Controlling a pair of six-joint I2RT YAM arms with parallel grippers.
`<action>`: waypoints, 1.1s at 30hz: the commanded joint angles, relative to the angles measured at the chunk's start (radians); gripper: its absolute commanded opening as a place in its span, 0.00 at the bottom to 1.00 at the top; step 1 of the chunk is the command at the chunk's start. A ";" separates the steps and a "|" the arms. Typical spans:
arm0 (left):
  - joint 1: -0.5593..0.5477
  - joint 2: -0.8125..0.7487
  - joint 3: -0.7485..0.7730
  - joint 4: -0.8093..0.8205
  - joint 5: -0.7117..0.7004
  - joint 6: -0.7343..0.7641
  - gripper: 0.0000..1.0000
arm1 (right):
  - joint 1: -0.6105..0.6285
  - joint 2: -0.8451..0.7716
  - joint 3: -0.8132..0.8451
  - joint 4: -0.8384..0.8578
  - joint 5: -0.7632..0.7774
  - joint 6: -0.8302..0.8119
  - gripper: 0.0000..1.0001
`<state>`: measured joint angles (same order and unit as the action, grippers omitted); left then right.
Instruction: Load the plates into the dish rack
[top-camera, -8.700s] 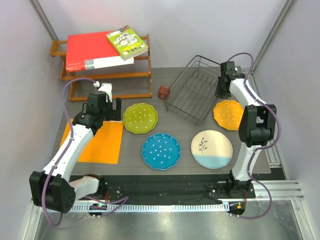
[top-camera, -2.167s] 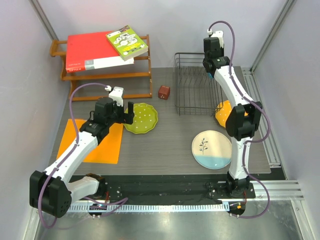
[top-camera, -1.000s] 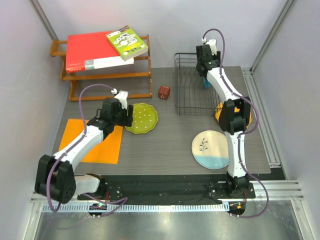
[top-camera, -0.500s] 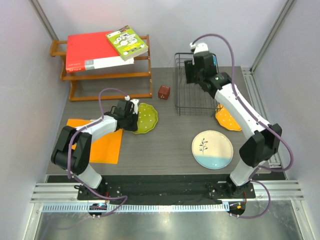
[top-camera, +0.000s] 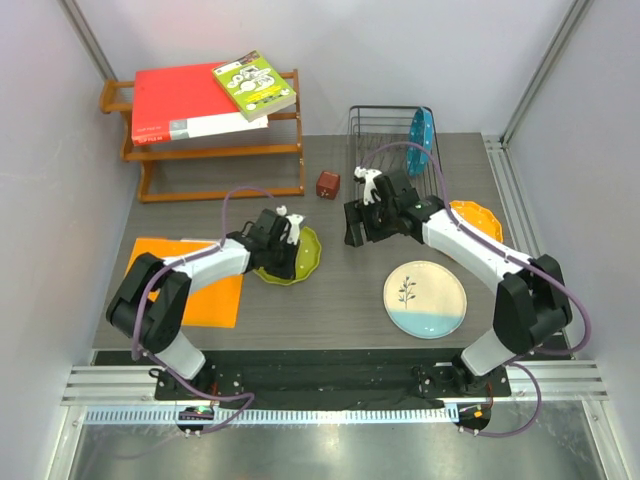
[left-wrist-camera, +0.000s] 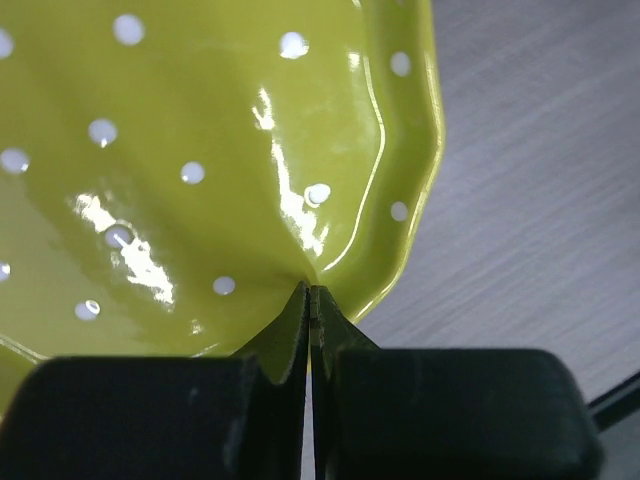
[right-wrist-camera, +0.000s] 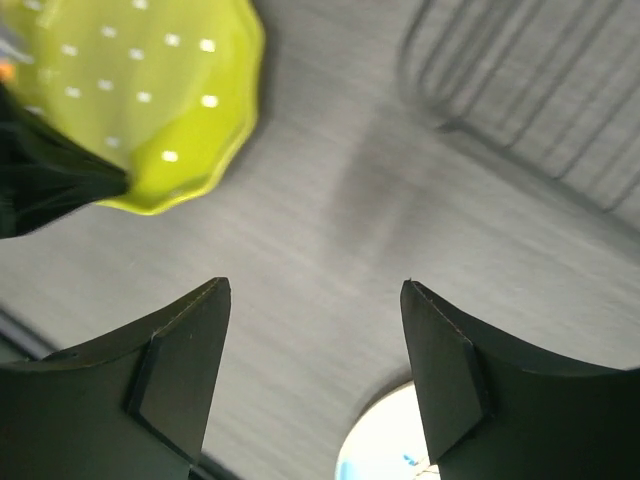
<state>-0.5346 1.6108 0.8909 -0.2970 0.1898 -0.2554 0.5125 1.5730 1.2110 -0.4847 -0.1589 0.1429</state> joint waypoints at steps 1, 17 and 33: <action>-0.080 -0.097 -0.076 -0.033 0.054 -0.028 0.00 | 0.008 -0.122 -0.056 0.058 -0.158 0.040 0.75; -0.114 -0.347 -0.056 -0.037 -0.067 -0.096 0.65 | -0.014 -0.312 -0.324 0.152 -0.324 0.133 0.76; 0.297 -0.323 -0.102 -0.057 0.140 -0.174 0.71 | -0.008 -0.021 -0.455 0.630 -0.403 0.452 0.74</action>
<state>-0.2535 1.2266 0.7872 -0.3901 0.2153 -0.4019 0.5018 1.5169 0.7460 -0.0208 -0.5388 0.5224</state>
